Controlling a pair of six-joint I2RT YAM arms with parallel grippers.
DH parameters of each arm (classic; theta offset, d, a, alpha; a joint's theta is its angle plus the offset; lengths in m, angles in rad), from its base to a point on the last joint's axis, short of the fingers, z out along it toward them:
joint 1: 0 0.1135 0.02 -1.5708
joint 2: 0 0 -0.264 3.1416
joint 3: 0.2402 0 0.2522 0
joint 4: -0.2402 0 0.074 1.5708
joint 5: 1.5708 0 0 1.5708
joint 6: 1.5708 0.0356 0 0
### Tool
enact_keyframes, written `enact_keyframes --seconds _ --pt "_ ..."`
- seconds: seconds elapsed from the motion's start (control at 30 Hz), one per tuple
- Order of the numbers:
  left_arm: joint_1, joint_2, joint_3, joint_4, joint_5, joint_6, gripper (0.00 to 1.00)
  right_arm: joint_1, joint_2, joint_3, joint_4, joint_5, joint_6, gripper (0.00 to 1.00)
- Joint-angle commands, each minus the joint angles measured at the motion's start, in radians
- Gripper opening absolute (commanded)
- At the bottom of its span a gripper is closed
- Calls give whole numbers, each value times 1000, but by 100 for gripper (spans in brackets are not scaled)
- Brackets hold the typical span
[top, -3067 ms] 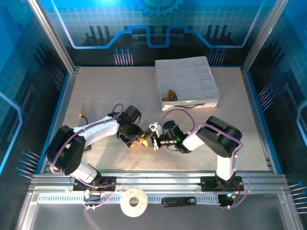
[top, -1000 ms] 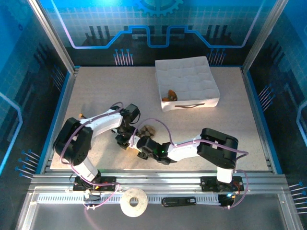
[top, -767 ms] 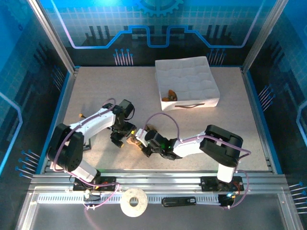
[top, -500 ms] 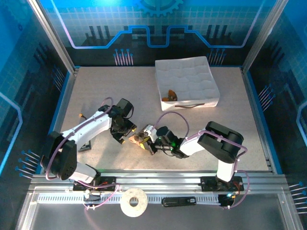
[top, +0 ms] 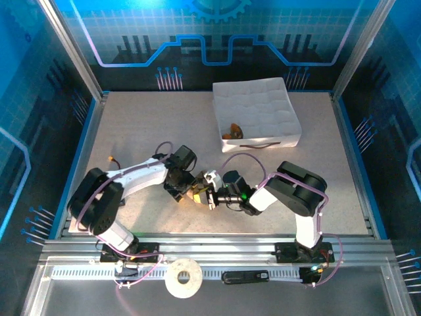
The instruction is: Roll the socks
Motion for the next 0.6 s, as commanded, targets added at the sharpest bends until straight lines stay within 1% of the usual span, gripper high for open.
enact_keyframes --seconds 0.0,0.07,0.17,0.23,0.33,0.4,0.5,0.57 --pt "-30 97 -32 -92 -9 46 51 -8 28 -44 -443 88 -36 5" --pt "-31 117 -61 -107 -15 33 41 -9 -18 -24 -486 116 -84 12" --pt "-31 144 -84 -131 -28 5 26 3 -106 9 -546 161 -194 28" --pt "-31 163 -77 -154 -40 -13 20 37 -198 6 -560 240 -292 38" --pt "-30 181 -54 -179 -52 -37 14 128 -346 -34 -529 419 -448 48" --pt "-30 194 -33 -188 -53 -43 12 195 -399 -36 -537 535 -533 51" --pt "-31 208 -8 -193 -41 -44 12 258 -400 15 -598 653 -603 53" --pt "-30 217 11 -206 -39 -35 11 287 -372 48 -598 711 -641 53"
